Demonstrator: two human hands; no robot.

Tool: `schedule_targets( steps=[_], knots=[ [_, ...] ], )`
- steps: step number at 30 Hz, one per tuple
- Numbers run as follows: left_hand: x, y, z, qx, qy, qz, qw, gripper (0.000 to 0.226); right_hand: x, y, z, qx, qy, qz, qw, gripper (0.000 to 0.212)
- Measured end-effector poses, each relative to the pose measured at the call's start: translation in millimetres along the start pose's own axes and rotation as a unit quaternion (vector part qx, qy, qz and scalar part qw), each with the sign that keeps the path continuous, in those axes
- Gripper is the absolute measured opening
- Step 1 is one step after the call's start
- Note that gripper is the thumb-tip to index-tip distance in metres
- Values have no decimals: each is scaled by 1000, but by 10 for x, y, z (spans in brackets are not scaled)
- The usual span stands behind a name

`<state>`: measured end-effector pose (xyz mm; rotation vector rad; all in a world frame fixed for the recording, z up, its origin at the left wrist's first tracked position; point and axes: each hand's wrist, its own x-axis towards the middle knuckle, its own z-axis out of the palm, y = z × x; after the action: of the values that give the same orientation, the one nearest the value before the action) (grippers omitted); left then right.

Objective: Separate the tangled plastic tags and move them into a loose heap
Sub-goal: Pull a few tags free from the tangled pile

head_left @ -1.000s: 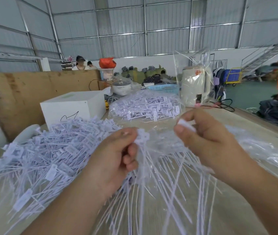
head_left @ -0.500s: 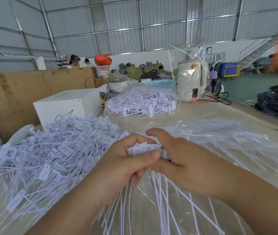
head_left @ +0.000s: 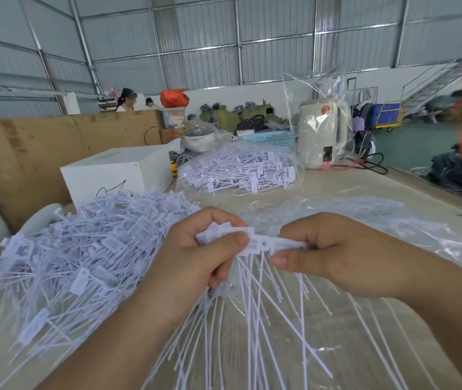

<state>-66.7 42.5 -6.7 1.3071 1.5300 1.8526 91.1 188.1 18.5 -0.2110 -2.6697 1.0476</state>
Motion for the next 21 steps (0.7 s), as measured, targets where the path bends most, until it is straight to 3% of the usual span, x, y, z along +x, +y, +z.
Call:
schedule_targets(
  steps=[5, 10, 14, 16, 19, 21],
  knots=[
    [5, 28, 8, 1, 19, 4, 1000, 20, 10, -70, 59, 23, 16, -10, 1000, 41],
    [-10, 58, 102, -128, 84, -22, 988, 15, 47, -142, 242, 56, 174, -37, 982, 39],
    [-14, 61, 100, -209, 126, -65, 968, 4, 37, -125, 70, 157, 358, -25, 920, 44],
    [-2, 52, 67, -185, 130, -74, 971, 4, -6, -85, -20, 128, 331, -43, 934, 51],
    [-24, 23, 99, -122, 87, -78, 986, 19, -24, -78, 84, 85, 167, -49, 981, 29],
    [-48, -7, 150, -97, 51, -72, 991, 26, -10, -73, 195, 3, 77, -62, 995, 27]
  ],
)
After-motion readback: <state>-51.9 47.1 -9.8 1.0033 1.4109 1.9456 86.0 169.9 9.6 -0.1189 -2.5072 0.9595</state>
